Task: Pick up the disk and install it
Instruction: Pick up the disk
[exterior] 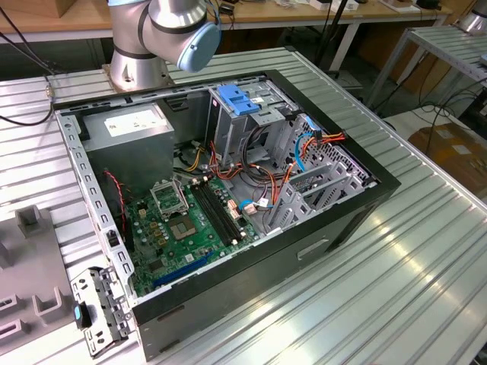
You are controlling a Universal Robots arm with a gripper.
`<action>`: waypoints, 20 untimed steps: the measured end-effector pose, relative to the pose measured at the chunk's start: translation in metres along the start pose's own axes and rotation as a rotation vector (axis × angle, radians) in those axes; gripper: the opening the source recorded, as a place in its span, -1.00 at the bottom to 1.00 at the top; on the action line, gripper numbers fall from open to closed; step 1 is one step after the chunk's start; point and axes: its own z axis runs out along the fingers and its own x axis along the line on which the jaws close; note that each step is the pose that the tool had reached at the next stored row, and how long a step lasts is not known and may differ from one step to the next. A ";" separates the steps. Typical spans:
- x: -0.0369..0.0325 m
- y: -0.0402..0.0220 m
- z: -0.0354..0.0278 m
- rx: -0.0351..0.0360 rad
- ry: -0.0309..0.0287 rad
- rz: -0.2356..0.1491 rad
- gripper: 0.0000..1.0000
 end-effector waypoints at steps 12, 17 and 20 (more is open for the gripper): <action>0.0000 -0.0001 -0.0136 0.0001 0.0000 0.000 -0.25; 0.0000 -0.0001 -0.0164 0.0001 -0.0001 0.000 -0.25; 0.0000 -0.0001 -0.0191 0.0001 -0.0001 0.000 -0.25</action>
